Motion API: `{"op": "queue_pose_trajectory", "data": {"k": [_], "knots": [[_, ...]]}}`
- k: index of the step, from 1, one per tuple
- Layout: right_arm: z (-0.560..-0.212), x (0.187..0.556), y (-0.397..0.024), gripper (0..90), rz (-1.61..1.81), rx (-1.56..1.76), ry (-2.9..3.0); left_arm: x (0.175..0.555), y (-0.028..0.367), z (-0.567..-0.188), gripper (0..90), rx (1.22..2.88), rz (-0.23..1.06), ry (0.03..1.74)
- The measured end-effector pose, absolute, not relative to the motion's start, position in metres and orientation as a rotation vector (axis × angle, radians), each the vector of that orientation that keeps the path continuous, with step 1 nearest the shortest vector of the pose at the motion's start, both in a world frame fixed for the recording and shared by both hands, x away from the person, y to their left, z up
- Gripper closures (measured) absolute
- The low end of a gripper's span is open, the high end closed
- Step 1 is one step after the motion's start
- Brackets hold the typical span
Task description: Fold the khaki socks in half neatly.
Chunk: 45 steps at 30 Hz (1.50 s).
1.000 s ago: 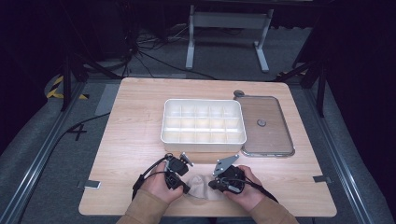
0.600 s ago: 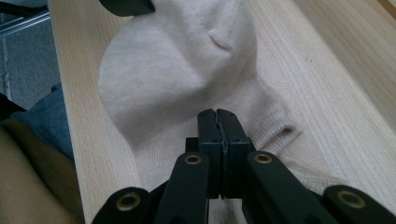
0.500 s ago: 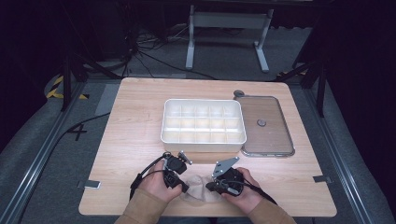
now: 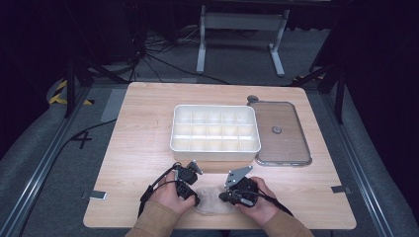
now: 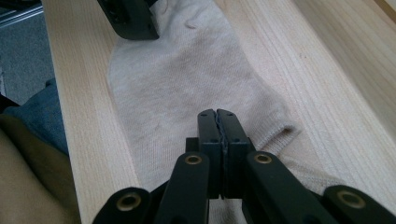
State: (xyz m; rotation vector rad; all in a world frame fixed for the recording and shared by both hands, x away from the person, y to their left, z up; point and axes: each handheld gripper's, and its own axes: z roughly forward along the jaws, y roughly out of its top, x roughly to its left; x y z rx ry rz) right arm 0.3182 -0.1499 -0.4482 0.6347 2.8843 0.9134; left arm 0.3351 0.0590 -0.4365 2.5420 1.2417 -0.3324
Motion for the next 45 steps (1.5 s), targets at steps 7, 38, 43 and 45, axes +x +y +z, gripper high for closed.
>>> {"op": "queue_pose_trajectory", "data": {"k": [7, 38, 43, 45], "knots": [[-0.448, 0.318, -0.149, 90.0, 0.904, 0.632, 2.876, 0.333, 0.056, -0.435, 85.5, 2.574, -0.325, 1.206], [-0.444, 0.31, -0.185, 90.0, 0.861, 0.731, 2.871, 0.333, 0.055, -0.394, 85.9, 2.53, -0.342, 0.998], [-0.447, 0.311, -0.187, 90.0, 0.921, 0.775, 2.866, 0.334, 0.048, -0.393, 85.9, 2.526, -0.342, 0.97], [-0.448, 0.311, -0.187, 90.0, 0.938, 0.757, 2.869, 0.335, 0.045, -0.393, 85.9, 2.531, -0.333, 0.966]]}}
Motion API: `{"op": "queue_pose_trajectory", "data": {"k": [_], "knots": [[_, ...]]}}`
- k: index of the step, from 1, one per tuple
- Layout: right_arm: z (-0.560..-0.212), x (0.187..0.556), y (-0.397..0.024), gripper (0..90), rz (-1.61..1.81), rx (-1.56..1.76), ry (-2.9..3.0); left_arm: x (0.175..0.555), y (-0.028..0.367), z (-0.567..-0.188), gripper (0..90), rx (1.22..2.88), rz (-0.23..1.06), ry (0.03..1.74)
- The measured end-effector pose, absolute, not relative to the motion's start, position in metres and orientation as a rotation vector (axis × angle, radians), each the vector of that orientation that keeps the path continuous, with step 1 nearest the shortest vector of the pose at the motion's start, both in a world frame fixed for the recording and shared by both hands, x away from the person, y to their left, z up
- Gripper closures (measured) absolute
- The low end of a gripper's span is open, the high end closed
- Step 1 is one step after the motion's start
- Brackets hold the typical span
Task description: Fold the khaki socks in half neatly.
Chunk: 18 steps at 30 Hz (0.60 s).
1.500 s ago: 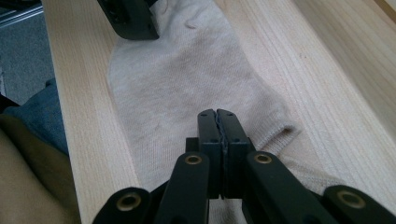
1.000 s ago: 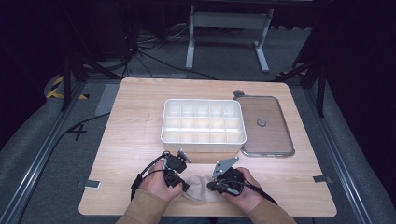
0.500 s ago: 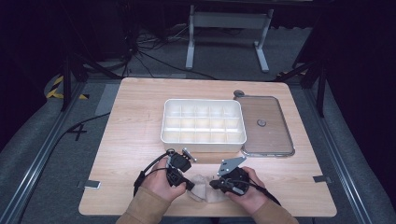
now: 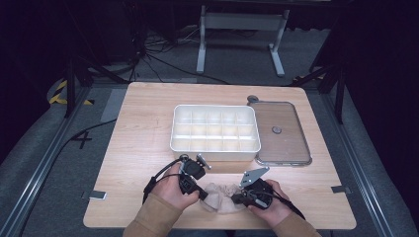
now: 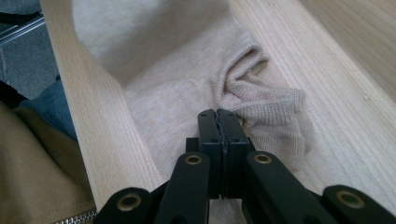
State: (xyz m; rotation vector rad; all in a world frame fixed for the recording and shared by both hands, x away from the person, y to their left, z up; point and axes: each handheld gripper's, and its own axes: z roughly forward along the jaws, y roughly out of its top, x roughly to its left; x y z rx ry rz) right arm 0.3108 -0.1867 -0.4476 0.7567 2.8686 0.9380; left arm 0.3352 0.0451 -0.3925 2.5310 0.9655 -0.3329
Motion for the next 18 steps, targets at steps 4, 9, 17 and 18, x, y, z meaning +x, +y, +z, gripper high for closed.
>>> {"op": "queue_pose_trajectory", "data": {"k": [4, 9, 17, 18], "knots": [[-0.449, 0.309, -0.183, 90.0, 0.955, 0.747, 2.867, 0.337, 0.038, -0.392, 85.9, 2.536, -0.334, 0.938], [-0.451, 0.308, -0.184, 90.0, 0.994, 0.764, 2.871, 0.338, 0.029, -0.39, 85.9, 2.535, -0.333, 0.911], [-0.453, 0.306, -0.18, 90.0, 1.034, 0.721, 2.863, 0.336, 0.017, -0.393, 86.0, 2.546, -0.331, 0.879], [-0.454, 0.305, -0.178, 90.0, 1.039, 0.71, 2.857, 0.336, 0.014, -0.396, 86.0, 2.561, -0.339, 0.871]]}}
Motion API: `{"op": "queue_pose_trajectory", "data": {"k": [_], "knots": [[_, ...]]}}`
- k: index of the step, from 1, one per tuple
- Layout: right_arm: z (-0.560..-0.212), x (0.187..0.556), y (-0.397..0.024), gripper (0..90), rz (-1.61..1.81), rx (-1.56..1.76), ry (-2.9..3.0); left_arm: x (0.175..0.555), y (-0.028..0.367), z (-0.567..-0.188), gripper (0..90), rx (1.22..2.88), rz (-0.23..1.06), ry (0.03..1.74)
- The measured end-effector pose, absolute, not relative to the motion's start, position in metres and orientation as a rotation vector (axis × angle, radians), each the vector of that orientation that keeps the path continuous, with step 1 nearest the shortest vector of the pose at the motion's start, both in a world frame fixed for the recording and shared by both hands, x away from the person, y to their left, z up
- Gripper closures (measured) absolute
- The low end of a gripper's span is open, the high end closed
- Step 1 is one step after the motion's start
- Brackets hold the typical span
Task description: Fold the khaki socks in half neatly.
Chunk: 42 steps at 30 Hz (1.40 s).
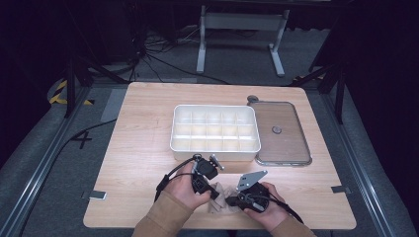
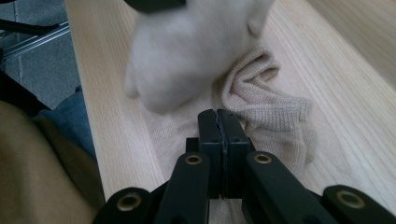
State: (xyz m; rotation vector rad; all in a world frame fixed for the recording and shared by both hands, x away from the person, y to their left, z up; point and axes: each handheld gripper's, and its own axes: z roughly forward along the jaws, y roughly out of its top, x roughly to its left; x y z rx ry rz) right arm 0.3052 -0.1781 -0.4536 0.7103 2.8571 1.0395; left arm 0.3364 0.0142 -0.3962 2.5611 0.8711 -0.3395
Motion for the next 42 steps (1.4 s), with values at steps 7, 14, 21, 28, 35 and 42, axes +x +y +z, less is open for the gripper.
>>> {"op": "queue_pose_trajectory", "data": {"k": [7, 14, 21, 28, 35, 42], "knots": [[-0.451, 0.305, -0.179, 90.0, 1.066, 0.697, 2.846, 0.335, 0.006, -0.403, 85.9, 2.561, -0.354, 0.858], [-0.441, 0.307, -0.195, 90.0, 0.949, 0.77, 2.871, 0.334, 0.007, -0.403, 85.9, 2.567, -0.362, 0.858], [-0.445, 0.308, -0.196, 90.0, 0.946, 0.795, 2.877, 0.333, 0.0, -0.405, 86.0, 2.581, -0.368, 0.849], [-0.445, 0.308, -0.197, 90.0, 0.957, 0.806, 2.875, 0.334, -0.002, -0.407, 77.3, 2.512, -0.423, 0.827], [-0.431, 0.309, -0.201, 89.9, 0.986, 0.81, 2.836, 0.33, 0.014, -0.394, 64.8, 2.453, -0.429, 0.856], [-0.426, 0.31, -0.197, 89.8, 0.978, 0.787, 2.845, 0.321, 0.002, -0.405, 63.0, 2.521, -0.42, 0.843]]}}
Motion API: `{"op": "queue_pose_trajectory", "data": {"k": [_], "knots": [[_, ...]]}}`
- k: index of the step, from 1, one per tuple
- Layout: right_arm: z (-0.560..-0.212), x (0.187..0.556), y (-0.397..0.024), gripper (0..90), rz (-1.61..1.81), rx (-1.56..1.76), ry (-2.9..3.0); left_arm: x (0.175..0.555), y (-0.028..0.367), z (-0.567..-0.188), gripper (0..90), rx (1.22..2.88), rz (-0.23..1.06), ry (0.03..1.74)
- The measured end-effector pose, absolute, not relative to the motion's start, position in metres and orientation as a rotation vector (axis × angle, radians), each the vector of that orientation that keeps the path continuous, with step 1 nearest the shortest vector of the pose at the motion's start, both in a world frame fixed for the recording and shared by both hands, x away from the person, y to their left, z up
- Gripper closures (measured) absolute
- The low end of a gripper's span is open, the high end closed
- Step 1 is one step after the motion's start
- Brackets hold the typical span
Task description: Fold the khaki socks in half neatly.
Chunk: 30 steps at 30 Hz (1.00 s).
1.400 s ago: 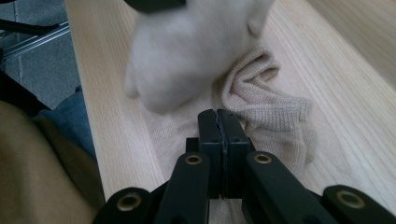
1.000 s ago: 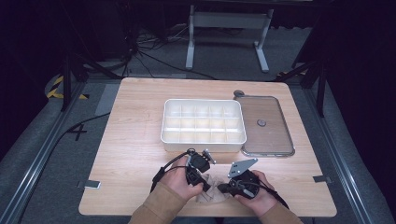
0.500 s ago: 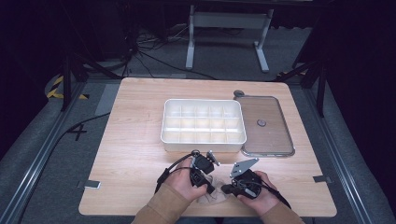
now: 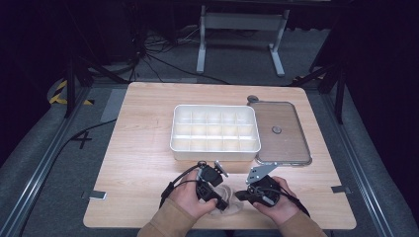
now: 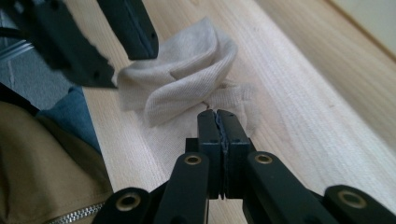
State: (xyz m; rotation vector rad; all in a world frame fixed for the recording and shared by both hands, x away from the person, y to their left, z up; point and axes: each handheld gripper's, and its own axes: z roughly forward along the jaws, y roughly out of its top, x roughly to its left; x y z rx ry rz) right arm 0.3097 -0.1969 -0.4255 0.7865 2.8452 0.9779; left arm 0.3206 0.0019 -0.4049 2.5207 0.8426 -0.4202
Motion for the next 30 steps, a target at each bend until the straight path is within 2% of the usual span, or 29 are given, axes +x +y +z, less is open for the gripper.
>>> {"op": "queue_pose_trajectory", "data": {"k": [2, 5, 7, 16, 22, 30], "knots": [[-0.431, 0.311, -0.194, 89.8, 0.95, 0.789, 2.862, 0.321, -0.002, -0.409, 67.2, 2.531, -0.383, 0.856], [-0.439, 0.312, -0.192, 89.8, 0.929, 0.792, 2.887, 0.321, -0.004, -0.411, 86.8, 2.553, -0.341, 0.861], [-0.443, 0.313, -0.192, 89.9, 0.924, 0.8, 2.889, 0.322, -0.004, -0.41, 88.3, 2.55, -0.323, 0.864], [-0.447, 0.313, -0.194, 90.0, 0.957, 0.828, 2.88, 0.321, -0.006, -0.401, 88.6, 2.461, -0.267, 0.837], [-0.447, 0.313, -0.194, 90.0, 0.959, 0.826, 2.878, 0.321, -0.018, -0.416, 87.7, 2.5, -0.31, 0.812], [-0.437, 0.313, -0.201, 89.6, 0.961, 0.822, 2.864, 0.319, -0.009, -0.407, 72.0, 2.46, -0.361, 0.753]]}}
